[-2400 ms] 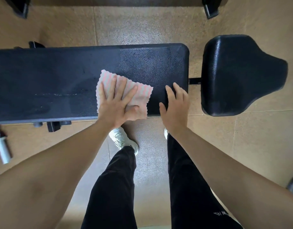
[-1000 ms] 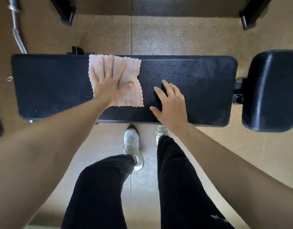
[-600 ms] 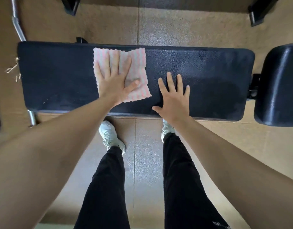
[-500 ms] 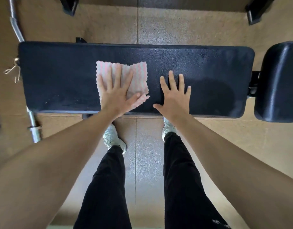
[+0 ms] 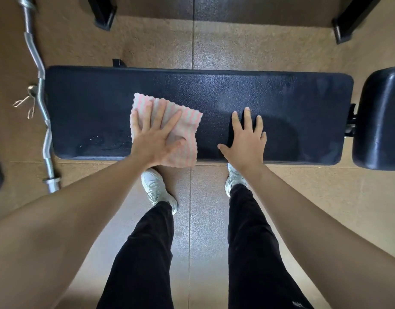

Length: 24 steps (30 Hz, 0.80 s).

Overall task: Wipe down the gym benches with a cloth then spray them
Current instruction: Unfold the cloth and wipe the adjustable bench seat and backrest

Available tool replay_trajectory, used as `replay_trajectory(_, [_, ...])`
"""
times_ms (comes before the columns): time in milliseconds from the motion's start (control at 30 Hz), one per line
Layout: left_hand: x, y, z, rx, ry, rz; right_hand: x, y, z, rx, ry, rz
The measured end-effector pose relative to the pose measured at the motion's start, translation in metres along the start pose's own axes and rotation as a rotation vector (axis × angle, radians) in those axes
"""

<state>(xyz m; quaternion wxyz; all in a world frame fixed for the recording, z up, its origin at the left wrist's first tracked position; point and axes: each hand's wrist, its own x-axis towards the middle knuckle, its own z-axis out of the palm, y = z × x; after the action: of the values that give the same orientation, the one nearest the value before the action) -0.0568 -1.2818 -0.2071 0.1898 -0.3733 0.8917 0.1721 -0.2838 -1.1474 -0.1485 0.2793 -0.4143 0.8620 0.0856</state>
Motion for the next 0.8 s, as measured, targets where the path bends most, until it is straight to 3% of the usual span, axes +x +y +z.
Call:
replay_trajectory(100, [0.033,-0.018,-0.021,0.017,-0.005,-0.07,0.002,-0.01,0.002,0.063,0.07,-0.029])
replay_trajectory(333, [0.081,-0.052,-0.059,0.038,0.032,-0.162,0.019,-0.052,0.0,0.138,0.193,-0.328])
replay_trajectory(633, [0.012,-0.046,-0.016,-0.012,0.066,-0.266,0.041,-0.094,0.002,-0.091,-0.063,-0.394])
replay_trajectory(800, [-0.053,-0.032,0.019,-0.074,0.05,-0.388,0.04,-0.094,0.004,-0.148,-0.093,-0.394])
